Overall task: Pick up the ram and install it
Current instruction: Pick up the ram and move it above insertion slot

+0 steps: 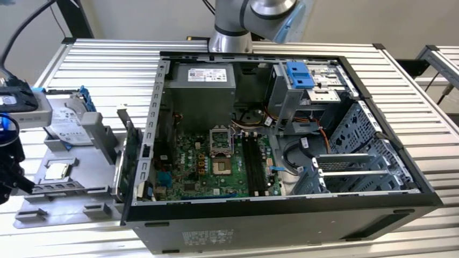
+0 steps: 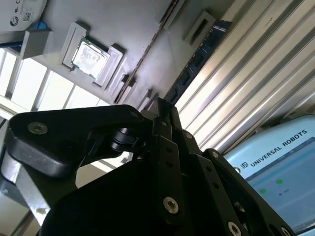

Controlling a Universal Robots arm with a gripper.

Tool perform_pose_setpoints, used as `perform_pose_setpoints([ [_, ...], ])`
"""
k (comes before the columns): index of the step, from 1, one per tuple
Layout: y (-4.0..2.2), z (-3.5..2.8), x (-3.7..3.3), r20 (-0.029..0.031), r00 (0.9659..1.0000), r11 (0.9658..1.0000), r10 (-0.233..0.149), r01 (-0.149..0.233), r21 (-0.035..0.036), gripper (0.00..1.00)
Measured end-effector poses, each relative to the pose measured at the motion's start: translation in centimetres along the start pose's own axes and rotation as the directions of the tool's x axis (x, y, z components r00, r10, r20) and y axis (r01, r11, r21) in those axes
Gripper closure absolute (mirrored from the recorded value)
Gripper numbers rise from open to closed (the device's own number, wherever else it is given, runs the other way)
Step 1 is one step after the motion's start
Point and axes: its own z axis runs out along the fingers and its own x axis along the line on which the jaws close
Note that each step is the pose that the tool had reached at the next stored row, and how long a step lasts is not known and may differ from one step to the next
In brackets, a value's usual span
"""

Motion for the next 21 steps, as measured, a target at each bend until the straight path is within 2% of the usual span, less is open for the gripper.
perform_pose_setpoints([
  [9,0.05,-1.35,-0.14,0.0000,1.0000,1.0000,0.000,0.000,0.0001,1.00],
  [21,0.09,-3.47,-0.34,-0.0001,1.0000,1.0000,0.000,0.000,0.0000,1.00],
])
